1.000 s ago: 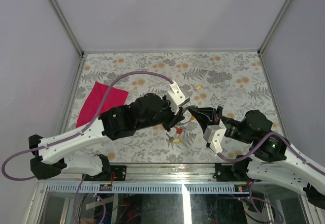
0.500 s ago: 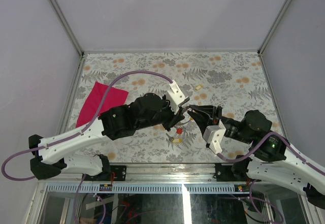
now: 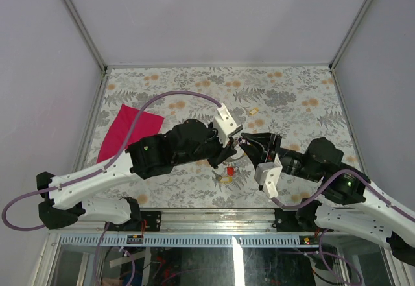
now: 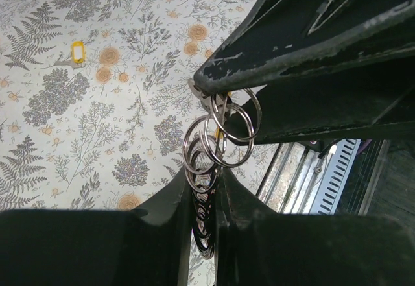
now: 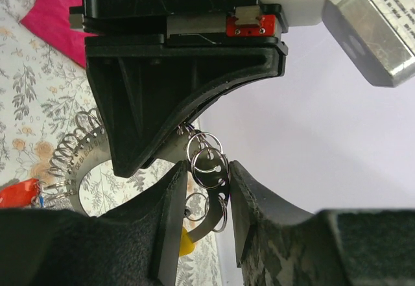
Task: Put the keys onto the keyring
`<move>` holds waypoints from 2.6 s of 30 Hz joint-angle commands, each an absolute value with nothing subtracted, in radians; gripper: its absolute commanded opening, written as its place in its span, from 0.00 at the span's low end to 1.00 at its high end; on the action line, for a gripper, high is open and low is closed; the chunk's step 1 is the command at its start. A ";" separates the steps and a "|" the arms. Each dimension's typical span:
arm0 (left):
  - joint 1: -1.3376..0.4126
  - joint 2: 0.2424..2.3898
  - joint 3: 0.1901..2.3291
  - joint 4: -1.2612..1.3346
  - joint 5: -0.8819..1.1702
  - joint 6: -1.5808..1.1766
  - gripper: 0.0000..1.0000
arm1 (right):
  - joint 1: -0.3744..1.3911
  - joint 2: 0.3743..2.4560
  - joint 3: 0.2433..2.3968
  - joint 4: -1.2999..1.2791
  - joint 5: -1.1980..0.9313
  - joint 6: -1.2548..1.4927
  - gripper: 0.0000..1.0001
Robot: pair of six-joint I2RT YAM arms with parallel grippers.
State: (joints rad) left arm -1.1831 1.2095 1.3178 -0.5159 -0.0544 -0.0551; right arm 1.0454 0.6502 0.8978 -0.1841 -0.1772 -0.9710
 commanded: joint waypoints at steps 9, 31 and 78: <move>-1.186 1.206 1.360 -0.455 -0.048 -0.042 0.00 | 1.046 0.664 0.965 -0.234 -0.175 -1.055 0.26; -1.185 1.192 1.349 -0.463 -0.071 -0.035 0.00 | 1.047 0.629 0.969 -0.230 -0.181 -1.009 0.06; -1.186 1.215 1.346 -0.428 -0.067 -0.037 0.00 | 1.047 0.563 0.725 0.284 -0.093 -0.518 0.17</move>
